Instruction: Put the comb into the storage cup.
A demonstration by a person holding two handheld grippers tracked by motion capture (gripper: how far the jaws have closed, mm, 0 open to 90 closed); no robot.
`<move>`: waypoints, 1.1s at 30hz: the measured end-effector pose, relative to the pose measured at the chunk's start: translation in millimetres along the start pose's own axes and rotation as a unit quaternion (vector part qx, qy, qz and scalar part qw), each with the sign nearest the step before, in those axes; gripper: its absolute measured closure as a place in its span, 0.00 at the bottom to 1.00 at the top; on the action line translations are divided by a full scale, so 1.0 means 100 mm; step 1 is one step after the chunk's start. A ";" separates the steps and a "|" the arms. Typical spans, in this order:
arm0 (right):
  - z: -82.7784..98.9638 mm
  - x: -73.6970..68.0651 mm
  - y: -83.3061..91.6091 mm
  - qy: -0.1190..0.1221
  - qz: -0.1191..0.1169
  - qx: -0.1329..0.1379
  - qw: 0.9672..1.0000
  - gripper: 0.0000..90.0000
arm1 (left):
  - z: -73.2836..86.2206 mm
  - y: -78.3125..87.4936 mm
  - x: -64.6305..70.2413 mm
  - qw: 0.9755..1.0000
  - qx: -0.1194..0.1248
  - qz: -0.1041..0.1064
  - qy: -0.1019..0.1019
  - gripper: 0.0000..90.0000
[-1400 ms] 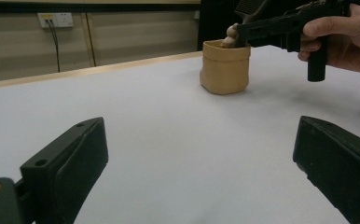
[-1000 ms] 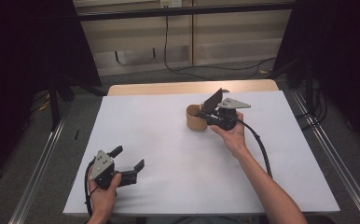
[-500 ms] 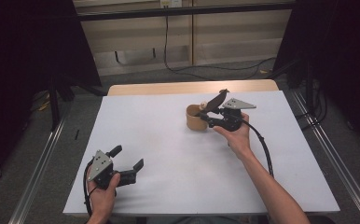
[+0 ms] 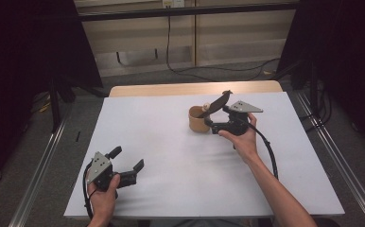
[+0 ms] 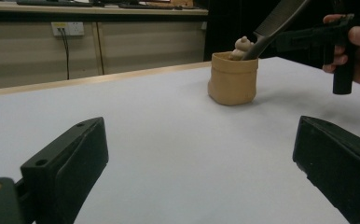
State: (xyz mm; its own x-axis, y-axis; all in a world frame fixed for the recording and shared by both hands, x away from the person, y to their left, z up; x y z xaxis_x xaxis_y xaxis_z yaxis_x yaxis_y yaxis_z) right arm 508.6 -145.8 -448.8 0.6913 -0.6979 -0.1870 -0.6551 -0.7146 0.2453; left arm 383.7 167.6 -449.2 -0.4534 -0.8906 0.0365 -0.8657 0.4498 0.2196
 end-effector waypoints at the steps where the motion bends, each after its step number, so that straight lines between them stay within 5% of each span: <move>1: 0.00 0.00 0.01 0.001 -0.001 0.002 1.000 0.03 | 0.01 0.00 0.00 1.000 -0.001 -0.001 0.001 0.04; 16: 0.00 -0.02 0.20 -0.003 0.040 0.016 0.999 0.01 | 0.02 0.00 -0.03 1.000 -0.004 -0.009 -0.001 0.04; 22: 0.00 -0.03 0.32 0.007 0.049 0.022 0.999 0.01 | 0.00 0.02 -0.03 1.000 -0.002 -0.009 -0.003 0.04; 25: 0.01 -0.05 0.38 0.017 0.058 0.023 0.998 0.01 | 0.00 0.03 -0.05 1.000 0.000 -0.009 0.016 0.04; 33: 0.04 -0.10 0.54 0.030 0.074 0.037 0.996 0.02 | -0.01 0.04 -0.07 1.000 0.001 -0.017 0.009 0.03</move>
State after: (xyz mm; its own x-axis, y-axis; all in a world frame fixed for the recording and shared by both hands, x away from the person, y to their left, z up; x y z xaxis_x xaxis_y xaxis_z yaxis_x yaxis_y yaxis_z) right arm 465.1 -178.2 -437.5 0.6007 -0.7936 -0.0970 -0.7706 -0.6070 0.1942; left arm 383.1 175.6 -447.9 -0.4194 -0.9066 0.0465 -0.8814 0.4189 0.2183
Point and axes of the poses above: each handheld gripper's, and its own axes: y roughly backward along the jaws, z roughly out of its underside, x roughly to its right, the point moved 9 cm from there along -y, roughly forward along the jaws, and after that the axes turned 11 degrees about -z, right-handed, at the moved point
